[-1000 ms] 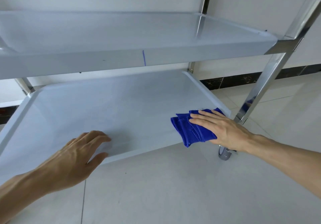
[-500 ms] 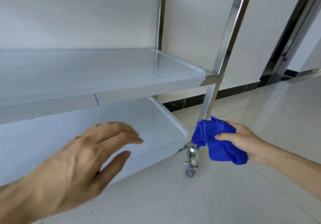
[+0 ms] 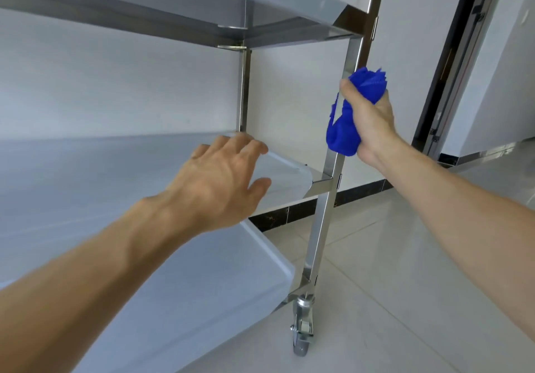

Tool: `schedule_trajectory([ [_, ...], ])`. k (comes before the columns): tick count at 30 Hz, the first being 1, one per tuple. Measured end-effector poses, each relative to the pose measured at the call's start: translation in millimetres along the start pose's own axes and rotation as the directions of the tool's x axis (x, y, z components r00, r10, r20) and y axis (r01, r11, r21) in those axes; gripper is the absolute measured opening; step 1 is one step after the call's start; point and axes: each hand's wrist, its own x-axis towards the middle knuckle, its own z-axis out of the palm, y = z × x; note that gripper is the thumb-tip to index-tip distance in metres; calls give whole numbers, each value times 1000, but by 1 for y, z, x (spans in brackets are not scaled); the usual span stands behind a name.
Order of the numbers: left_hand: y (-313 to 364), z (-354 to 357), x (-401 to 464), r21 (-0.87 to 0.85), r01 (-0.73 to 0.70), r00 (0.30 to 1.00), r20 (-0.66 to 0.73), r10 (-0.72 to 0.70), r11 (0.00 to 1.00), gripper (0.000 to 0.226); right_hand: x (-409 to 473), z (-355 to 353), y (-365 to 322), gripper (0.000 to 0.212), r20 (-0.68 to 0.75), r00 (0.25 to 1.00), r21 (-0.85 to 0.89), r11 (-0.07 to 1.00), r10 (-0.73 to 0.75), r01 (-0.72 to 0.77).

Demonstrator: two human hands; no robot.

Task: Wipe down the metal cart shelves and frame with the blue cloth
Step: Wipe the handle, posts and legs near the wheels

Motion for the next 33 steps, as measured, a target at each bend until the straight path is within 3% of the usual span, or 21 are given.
schedule_trajectory([
  [2, -2, 13, 8, -18, 14, 991, 132, -12, 1000, 57, 10, 3, 3, 52, -21, 999, -60, 998, 30, -31],
  [4, -3, 29, 3, 19, -13, 975, 223, 8, 1000, 59, 20, -2, 9, 42, 17, 1000, -162, 987, 14, -11],
  [7, -5, 46, -3, 189, -113, 980, 184, 77, 976, 60, 34, -4, 19, 20, 26, 999, -177, 984, -30, 34],
  [10, -6, 48, -1, 186, -109, 988, 131, 86, 976, 61, 38, 0, 24, 13, 23, 997, -129, 989, -76, 79],
  [20, -4, 34, -14, 120, -84, 970, 237, 54, 989, 80, 21, 6, 9, 18, 4, 1000, -165, 986, 23, -22],
  [29, 12, 4, -48, 145, -53, 971, 237, 17, 988, 80, -14, -12, -12, 12, 152, 986, -99, 993, 72, -58],
  [33, 20, -14, -78, 137, -18, 962, 273, -20, 990, 76, -49, -19, -30, 25, 245, 966, -51, 996, 83, -73],
])
